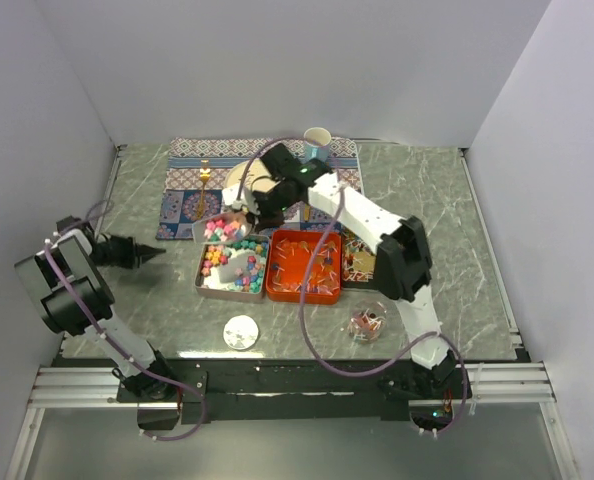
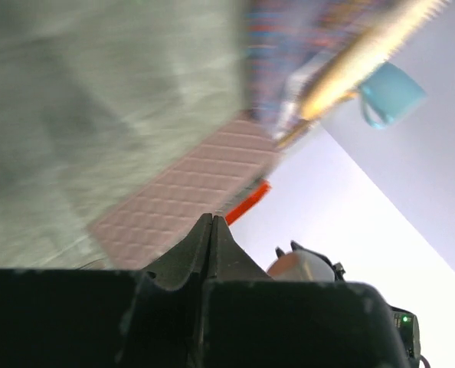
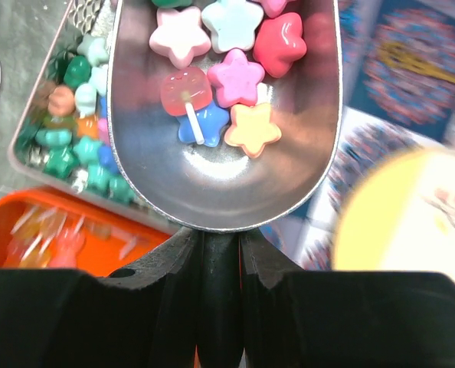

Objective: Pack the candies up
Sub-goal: Place the fake candies in the packing bottle.

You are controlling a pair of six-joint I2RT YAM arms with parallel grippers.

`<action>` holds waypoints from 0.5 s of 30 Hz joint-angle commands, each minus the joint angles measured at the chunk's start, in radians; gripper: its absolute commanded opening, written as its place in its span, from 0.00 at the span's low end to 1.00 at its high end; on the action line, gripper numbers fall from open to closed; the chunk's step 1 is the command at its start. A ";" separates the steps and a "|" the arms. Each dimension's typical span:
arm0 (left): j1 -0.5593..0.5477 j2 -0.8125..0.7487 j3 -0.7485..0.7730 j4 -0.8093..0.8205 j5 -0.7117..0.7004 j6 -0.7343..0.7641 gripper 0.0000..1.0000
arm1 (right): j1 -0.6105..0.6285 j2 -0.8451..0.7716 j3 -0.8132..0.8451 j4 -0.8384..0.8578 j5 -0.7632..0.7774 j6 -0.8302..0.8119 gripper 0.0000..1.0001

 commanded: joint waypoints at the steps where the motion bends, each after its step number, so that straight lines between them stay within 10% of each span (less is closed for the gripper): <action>1: -0.040 -0.025 0.201 0.024 0.119 0.068 0.01 | -0.101 -0.257 -0.010 -0.051 0.033 0.032 0.00; 15: -0.375 0.114 0.649 -0.012 0.079 0.333 0.09 | -0.442 -0.943 -0.672 -0.167 0.247 -0.061 0.00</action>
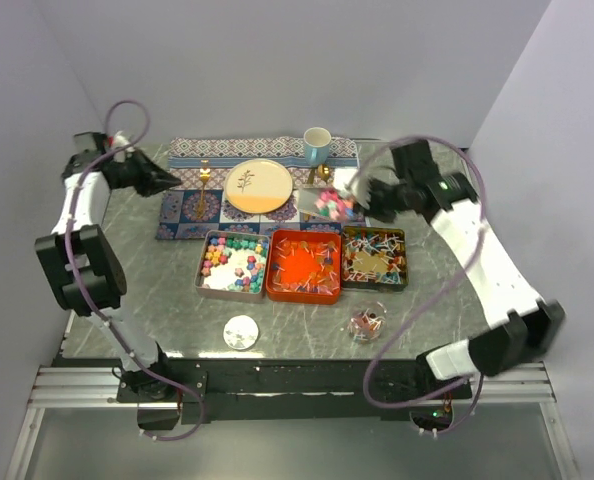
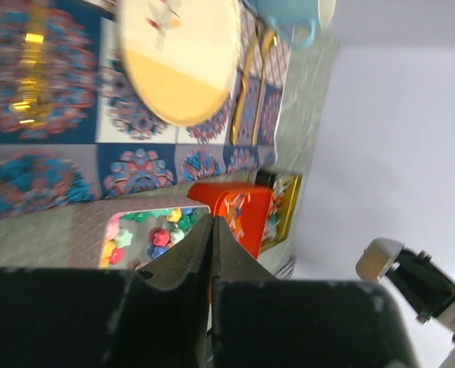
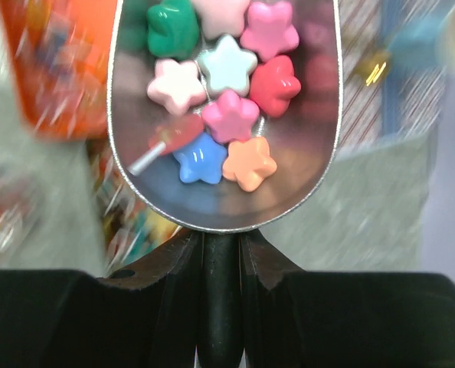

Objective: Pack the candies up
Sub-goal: Place the fake candies in the packing bottle.

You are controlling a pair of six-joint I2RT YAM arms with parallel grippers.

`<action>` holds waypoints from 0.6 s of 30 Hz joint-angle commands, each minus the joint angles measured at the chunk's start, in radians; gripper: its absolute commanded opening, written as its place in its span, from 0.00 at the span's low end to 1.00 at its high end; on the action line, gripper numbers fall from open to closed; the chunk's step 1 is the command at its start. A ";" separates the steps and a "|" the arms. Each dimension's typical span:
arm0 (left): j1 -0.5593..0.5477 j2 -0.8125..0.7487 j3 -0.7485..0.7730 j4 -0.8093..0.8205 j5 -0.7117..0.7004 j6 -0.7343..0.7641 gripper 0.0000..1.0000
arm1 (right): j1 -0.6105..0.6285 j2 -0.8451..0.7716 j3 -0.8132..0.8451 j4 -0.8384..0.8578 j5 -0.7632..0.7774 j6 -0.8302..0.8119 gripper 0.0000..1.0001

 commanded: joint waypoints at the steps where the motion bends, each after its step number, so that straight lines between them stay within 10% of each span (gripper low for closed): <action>1: -0.129 0.040 0.070 -0.015 0.003 0.106 0.08 | -0.093 -0.217 -0.193 -0.097 0.053 -0.090 0.00; 18: -0.239 0.063 0.103 0.054 -0.135 0.143 0.09 | -0.179 -0.660 -0.601 -0.261 0.205 -0.334 0.00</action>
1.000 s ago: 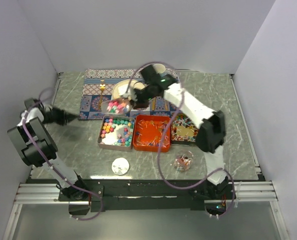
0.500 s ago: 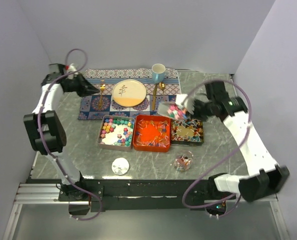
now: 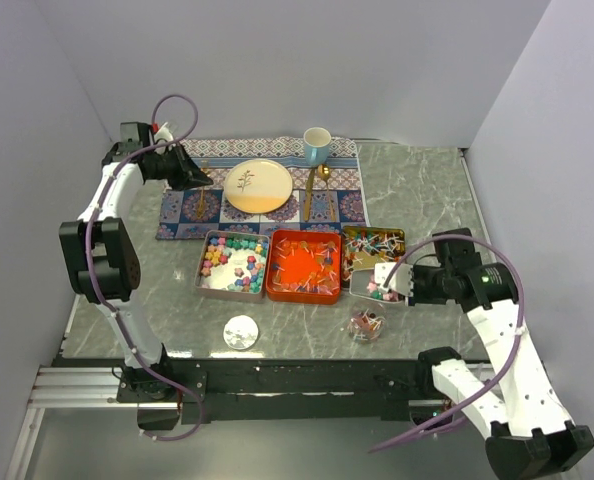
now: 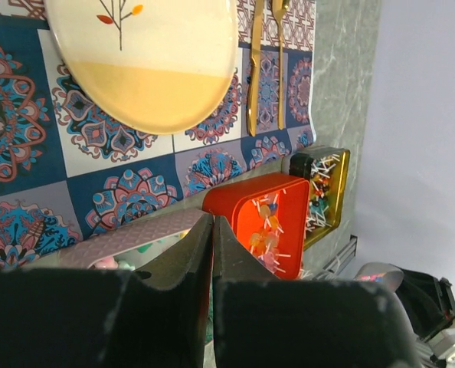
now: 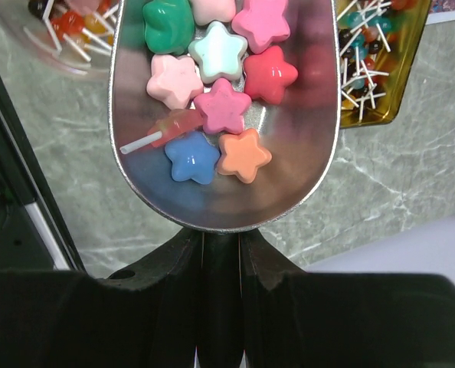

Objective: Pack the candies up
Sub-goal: Place the fake candies in the packing bottle.

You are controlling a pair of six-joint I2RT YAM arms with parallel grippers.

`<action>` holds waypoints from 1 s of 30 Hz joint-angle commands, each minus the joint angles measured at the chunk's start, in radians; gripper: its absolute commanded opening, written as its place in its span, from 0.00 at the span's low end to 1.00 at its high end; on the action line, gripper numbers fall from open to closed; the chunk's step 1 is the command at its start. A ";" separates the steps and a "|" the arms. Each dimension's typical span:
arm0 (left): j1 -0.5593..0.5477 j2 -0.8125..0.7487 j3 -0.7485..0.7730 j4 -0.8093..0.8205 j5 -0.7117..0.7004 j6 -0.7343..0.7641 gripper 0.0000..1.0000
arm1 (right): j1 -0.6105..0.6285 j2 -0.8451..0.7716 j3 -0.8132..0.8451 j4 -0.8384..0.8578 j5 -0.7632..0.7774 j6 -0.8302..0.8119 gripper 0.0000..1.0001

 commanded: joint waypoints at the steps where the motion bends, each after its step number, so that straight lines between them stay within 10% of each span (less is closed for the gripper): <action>1: -0.008 -0.019 0.013 0.045 -0.031 0.022 0.09 | -0.003 -0.043 0.004 -0.031 0.029 -0.074 0.00; 30: -0.078 -0.001 0.036 0.060 -0.060 0.025 0.09 | -0.051 -0.078 0.071 -0.176 0.263 -0.390 0.00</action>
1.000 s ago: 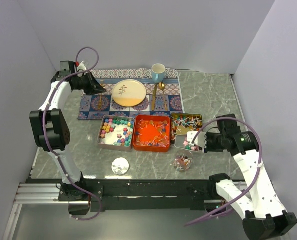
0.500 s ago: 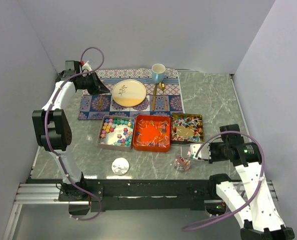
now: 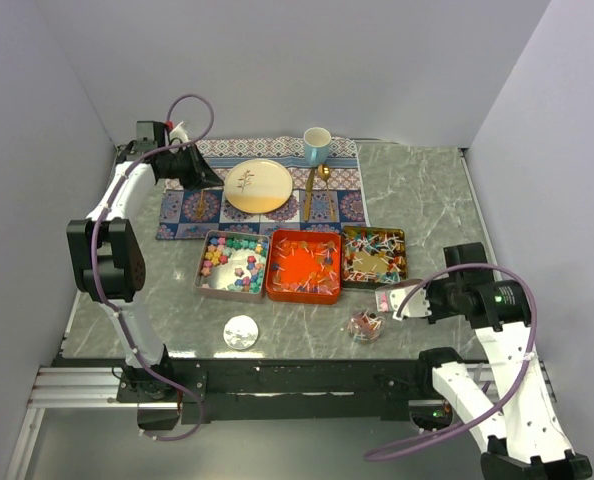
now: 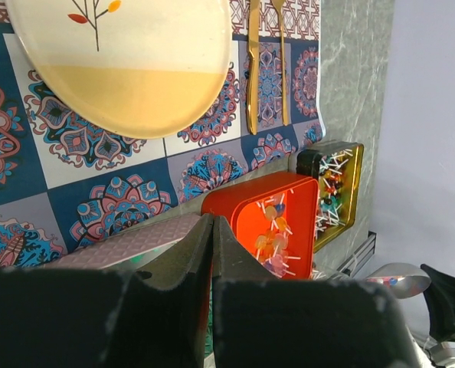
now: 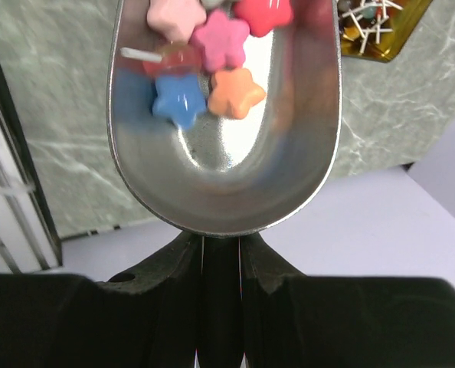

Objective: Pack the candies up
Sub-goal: Place the fake candies in the packing bottle.

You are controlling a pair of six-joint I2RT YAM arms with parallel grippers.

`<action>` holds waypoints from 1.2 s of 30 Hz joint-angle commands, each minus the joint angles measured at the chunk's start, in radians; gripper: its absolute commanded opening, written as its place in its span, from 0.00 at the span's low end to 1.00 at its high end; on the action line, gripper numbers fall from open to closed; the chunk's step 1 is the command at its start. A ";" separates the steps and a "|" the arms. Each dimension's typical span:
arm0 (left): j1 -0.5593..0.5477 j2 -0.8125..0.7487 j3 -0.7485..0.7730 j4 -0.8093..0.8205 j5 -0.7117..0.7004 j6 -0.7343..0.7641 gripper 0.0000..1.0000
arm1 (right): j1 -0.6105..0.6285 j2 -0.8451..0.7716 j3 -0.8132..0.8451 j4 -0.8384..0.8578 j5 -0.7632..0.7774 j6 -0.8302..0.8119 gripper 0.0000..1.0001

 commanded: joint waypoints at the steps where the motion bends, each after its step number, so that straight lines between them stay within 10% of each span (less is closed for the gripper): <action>1: -0.005 0.004 0.036 0.040 0.001 0.014 0.08 | -0.006 0.028 0.095 -0.046 0.048 -0.078 0.00; 26: -0.006 0.036 0.050 0.048 0.006 0.005 0.09 | 0.022 0.037 0.134 -0.044 0.121 -0.318 0.00; 36: -0.100 0.070 0.180 0.027 0.197 0.071 0.46 | 0.025 0.243 0.242 0.117 0.152 0.100 0.00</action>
